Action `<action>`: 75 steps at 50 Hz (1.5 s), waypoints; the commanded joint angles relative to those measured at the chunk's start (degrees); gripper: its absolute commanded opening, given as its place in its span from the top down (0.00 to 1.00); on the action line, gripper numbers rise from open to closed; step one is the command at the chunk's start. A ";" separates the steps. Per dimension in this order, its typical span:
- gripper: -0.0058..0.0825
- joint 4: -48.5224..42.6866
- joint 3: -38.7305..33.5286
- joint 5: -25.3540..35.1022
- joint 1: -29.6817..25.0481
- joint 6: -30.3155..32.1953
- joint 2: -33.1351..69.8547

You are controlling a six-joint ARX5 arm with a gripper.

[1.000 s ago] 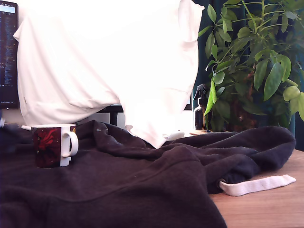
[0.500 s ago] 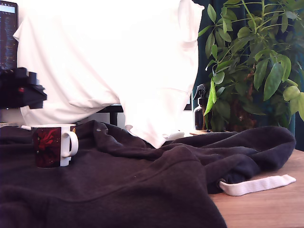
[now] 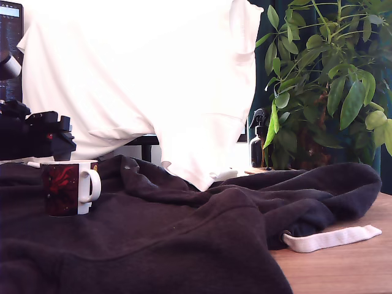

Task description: Pick the grey coffee capsule and place it inside the red coffee cup

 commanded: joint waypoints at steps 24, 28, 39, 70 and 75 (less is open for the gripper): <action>0.20 1.90 0.22 3.19 -0.46 6.29 -0.37; 0.20 1.75 0.22 3.17 -0.46 6.29 -1.29; 0.20 -0.70 0.22 2.14 -0.15 6.27 -8.02; 0.96 -31.41 0.22 -1.14 2.51 5.79 -36.72; 0.96 -35.80 0.22 -1.79 2.67 5.79 -40.98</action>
